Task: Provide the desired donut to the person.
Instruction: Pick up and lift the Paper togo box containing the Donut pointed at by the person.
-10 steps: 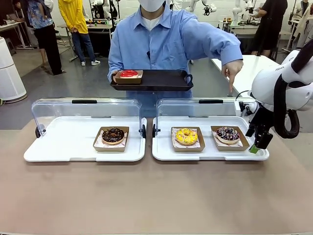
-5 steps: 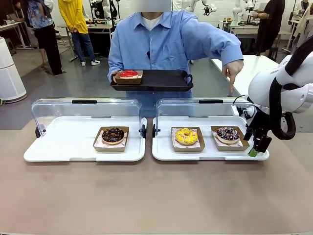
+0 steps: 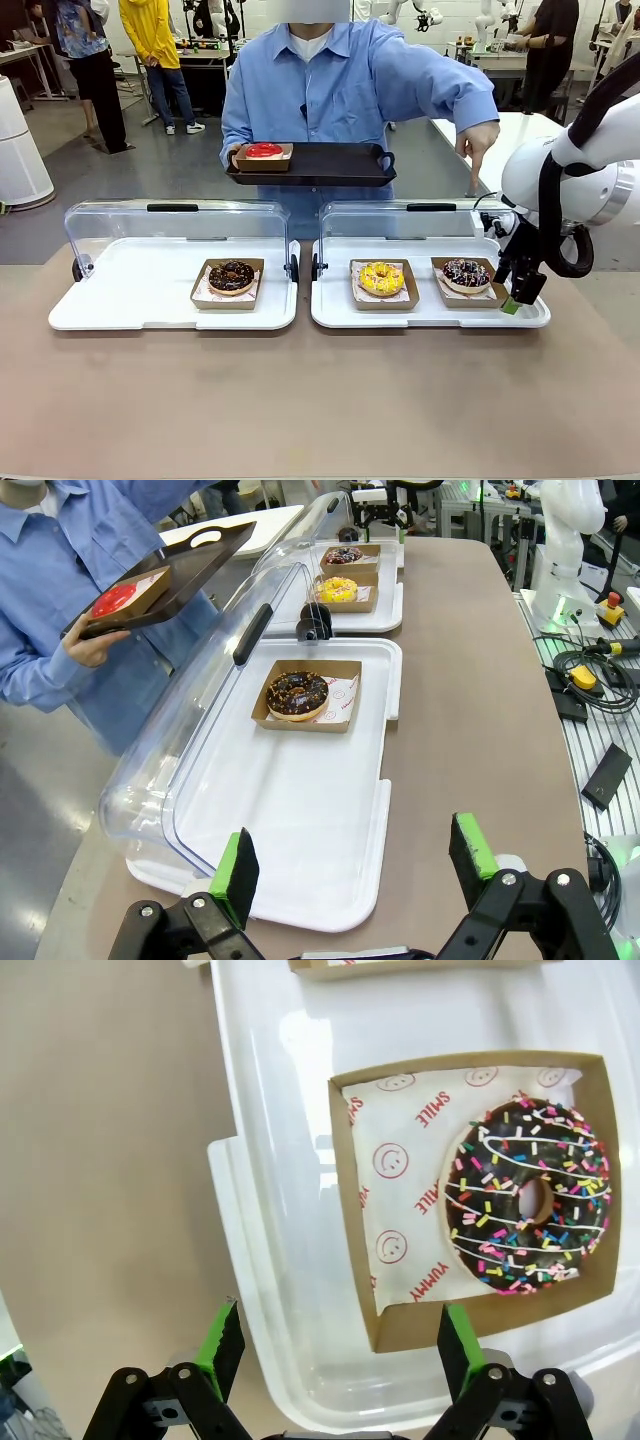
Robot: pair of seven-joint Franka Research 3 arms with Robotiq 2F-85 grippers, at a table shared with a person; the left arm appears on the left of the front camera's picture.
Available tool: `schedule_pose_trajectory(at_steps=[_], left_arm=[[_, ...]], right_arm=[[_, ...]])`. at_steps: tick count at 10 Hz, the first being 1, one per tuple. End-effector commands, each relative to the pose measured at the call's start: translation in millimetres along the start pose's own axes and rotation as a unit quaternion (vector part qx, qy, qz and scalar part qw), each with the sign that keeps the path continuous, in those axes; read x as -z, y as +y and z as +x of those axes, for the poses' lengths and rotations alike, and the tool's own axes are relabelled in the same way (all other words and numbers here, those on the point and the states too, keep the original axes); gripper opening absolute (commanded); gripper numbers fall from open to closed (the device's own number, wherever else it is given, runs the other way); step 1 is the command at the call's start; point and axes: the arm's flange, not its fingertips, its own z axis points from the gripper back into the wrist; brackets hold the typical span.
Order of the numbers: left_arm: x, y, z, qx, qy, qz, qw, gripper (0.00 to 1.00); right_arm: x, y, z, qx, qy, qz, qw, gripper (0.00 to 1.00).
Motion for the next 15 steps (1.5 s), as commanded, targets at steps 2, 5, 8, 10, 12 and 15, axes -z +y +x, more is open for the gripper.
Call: schedule_pose_trajectory(at_steps=[2,5,8,10,12,15], left_arm=[[-1,-1,0,0.001,-0.002,0.002,1.0,1.0],[-1,-1,0,0.001,-0.002,0.002,1.0,1.0],[-1,-1,0,0.001,-0.002,0.002,1.0,1.0],[-1,-1,0,0.001,-0.002,0.002,1.0,1.0],[-1,-1,0,0.001,-0.002,0.002,1.0,1.0],[-1,-1,0,0.001,-0.002,0.002,1.0,1.0]], right_arm=[[6,-15,-4,0.004,-0.009,0.01,1.0,1.0],[12,-20,-7,0.007,-0.018,0.007,1.0,1.0],[19,-24,-6,0.005,-0.023,0.007,1.0,1.0],[23,-24,-5,0.004,-0.02,0.011,1.0,1.0],[26,-24,-5,0.005,-0.016,0.012,1.0,1.0],[27,-24,-7,-0.002,-0.013,0.012,1.0,1.0]])
